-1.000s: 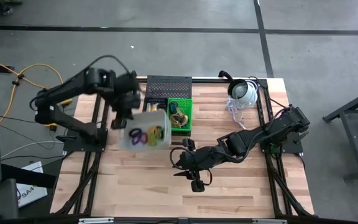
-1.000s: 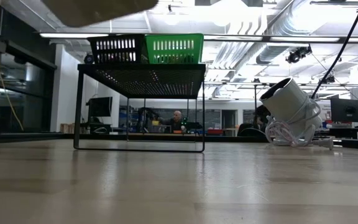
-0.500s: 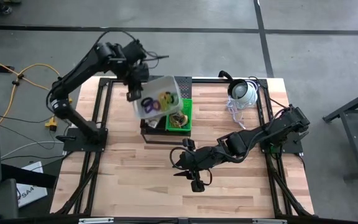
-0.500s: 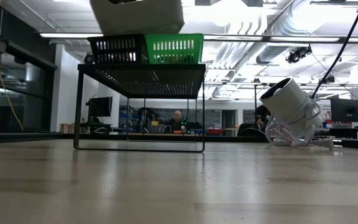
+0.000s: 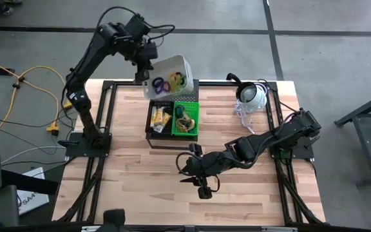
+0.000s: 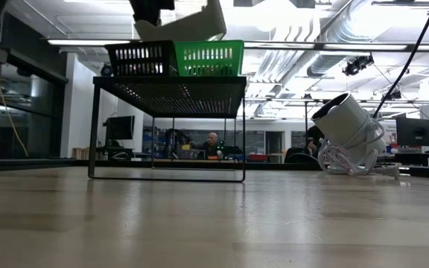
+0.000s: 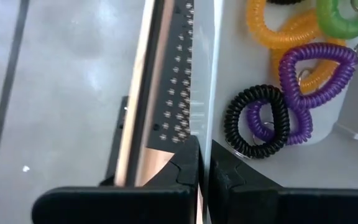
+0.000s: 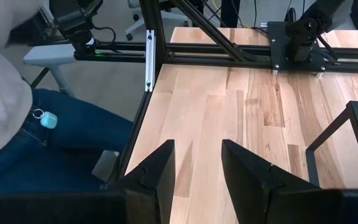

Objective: Pick & Place Office Desk Supplies
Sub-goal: Put the gray bin with spring keychains on the shelf

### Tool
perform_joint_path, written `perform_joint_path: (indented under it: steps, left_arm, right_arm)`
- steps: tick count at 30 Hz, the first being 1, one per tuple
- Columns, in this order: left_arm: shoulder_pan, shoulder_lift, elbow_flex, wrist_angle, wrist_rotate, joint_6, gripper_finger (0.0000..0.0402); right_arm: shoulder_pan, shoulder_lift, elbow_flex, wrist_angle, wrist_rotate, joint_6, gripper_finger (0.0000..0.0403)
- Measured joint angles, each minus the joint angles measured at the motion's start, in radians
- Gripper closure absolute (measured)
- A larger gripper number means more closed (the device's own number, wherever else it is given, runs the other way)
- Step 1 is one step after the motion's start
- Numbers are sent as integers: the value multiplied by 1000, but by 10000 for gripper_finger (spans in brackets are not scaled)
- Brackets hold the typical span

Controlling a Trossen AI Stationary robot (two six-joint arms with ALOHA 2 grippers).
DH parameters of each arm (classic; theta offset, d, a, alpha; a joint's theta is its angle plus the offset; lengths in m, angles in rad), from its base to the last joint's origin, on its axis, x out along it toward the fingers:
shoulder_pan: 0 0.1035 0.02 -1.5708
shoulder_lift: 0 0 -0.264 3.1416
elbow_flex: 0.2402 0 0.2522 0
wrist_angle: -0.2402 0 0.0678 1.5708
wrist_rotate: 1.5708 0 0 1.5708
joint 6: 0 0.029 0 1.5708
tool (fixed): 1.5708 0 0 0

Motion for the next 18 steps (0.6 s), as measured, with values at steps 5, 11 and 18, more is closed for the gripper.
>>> perform_joint_path:
  steps: [5,11,18]
  left_arm:
    - [42,51,32,12,-6,81,401]
    - [92,104,32,80,-9,236,401]
    - [138,142,32,98,-31,303,401]
  right_arm:
    - [0,0,0,0,0,0,283]
    - [0,0,0,0,0,0,283]
    - [0,0,0,0,0,0,283]
